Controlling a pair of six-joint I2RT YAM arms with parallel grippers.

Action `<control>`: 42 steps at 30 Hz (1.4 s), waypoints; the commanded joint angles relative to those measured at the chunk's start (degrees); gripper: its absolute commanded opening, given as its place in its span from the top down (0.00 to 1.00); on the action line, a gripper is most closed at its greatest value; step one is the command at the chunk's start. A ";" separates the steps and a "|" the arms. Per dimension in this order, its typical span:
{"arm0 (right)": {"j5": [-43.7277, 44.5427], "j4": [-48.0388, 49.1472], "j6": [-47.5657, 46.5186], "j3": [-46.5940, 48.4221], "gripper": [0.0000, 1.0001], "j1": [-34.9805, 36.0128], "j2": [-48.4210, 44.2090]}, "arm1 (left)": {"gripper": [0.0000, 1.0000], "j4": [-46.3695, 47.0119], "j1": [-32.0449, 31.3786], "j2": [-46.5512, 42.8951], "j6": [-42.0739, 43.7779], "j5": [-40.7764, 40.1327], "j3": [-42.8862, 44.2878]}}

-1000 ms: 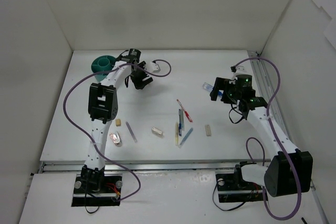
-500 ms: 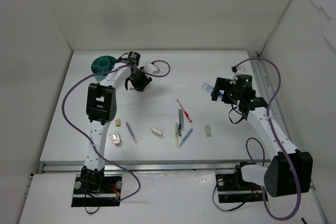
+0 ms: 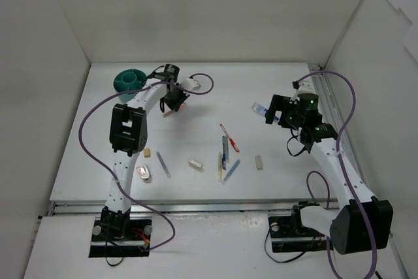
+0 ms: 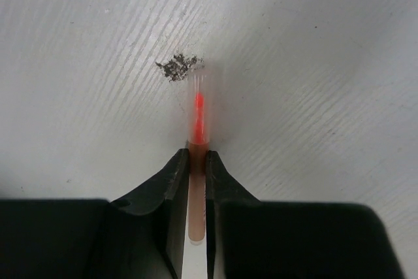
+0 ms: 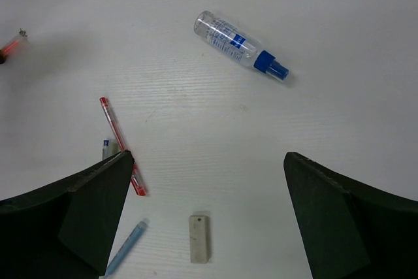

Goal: Sort the stationery into containers
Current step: Pick up the pen from the center of the board, then place the pen in the storage box.

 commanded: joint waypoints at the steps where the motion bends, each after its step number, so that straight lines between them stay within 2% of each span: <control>1: 0.17 2.07 0.21 0.76 0.02 -0.53 -2.89 | 1.00 0.41 0.29 -8.31 -4.94 0.67 4.25; 5: -0.62 2.25 0.56 0.14 0.02 -0.53 -5.00 | 1.00 13.22 2.84 -17.61 -16.43 0.94 -3.12; 8: -0.36 2.33 0.65 -0.12 0.02 -0.44 -6.14 | 1.00 25.00 5.38 -27.62 -22.77 3.83 -12.69; 11: 0.34 2.60 0.56 -0.03 0.02 -0.44 -6.50 | 1.00 38.51 8.37 -33.17 -29.09 -0.19 -22.36; 13: 0.61 2.86 0.56 0.06 0.02 -0.44 -6.41 | 1.00 42.41 10.22 -35.03 -30.87 -0.90 -25.01; 15: 1.13 3.30 0.65 0.32 0.02 -0.35 -5.71 | 1.00 49.24 12.24 -37.05 -35.07 -6.23 -28.17; 18: 1.40 3.30 0.48 0.93 0.02 -0.53 -4.65 | 1.00 54.97 15.49 -37.94 -38.95 -9.07 -30.47; 28: 2.80 3.83 0.56 1.55 0.02 -0.62 -3.07 | 1.00 63.43 22.09 -35.22 -46.43 -15.05 -34.95; 34: 2.72 4.27 0.56 1.46 0.02 -0.53 -2.89 | 1.00 68.18 23.32 -32.06 -50.99 -23.39 -36.54; 42: 4.12 4.44 0.21 0.94 0.02 -0.35 -3.33 | 1.00 68.36 23.94 -26.87 -55.40 -23.84 -33.81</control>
